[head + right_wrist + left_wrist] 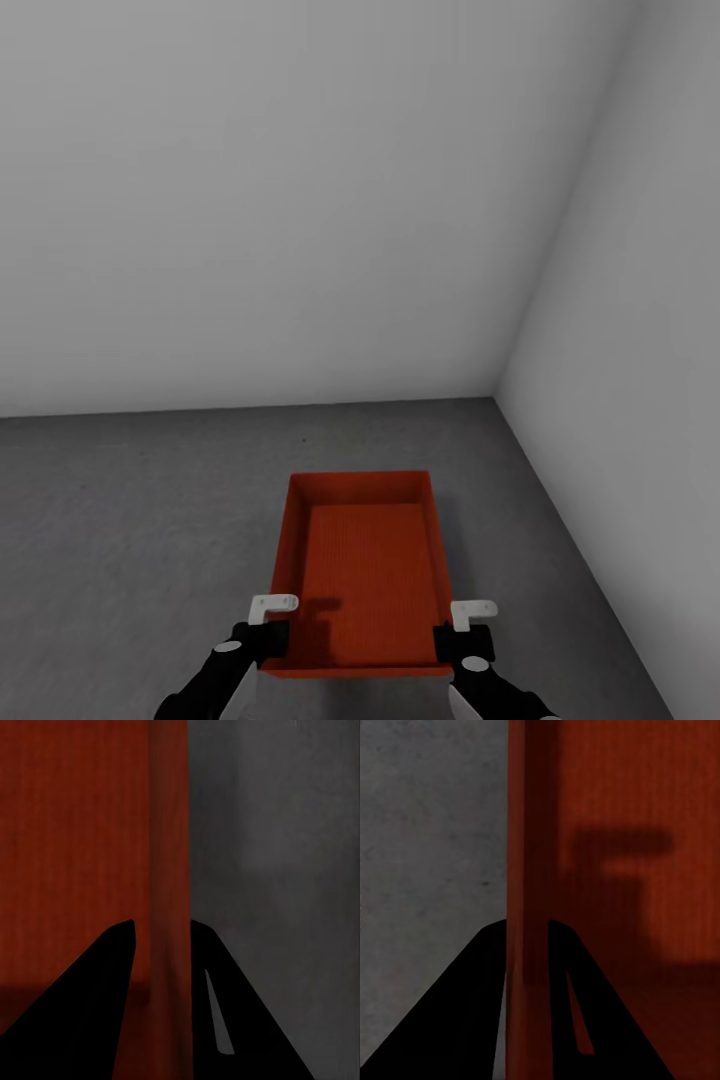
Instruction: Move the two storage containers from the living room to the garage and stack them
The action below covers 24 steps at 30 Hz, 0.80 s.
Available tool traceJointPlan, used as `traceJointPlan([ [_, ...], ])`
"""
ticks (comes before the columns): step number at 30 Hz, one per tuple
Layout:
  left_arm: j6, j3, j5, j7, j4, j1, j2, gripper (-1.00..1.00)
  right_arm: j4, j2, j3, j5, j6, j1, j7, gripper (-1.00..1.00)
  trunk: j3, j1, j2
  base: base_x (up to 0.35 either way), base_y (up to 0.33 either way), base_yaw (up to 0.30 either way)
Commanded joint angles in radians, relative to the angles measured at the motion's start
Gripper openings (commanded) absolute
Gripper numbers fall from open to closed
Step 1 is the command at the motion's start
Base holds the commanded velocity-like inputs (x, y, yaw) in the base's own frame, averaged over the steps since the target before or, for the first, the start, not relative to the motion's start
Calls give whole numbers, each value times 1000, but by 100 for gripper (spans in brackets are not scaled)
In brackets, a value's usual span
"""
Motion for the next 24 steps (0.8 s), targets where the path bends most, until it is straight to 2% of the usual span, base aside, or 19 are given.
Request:
traceJointPlan([
  [1, 7, 5, -13, 41, -4, 0, 13, -100, 3, -42, -10, -16, -9, -1, -11, -100, -1, 0, 0, 213, 0, 0],
  [24, 6, 2, -13, 43, -4, 0, 14, -100, 3, -43, -10, -16, -10, -1, -9, -100, -1, 0, 0, 16, 0, 0],
])
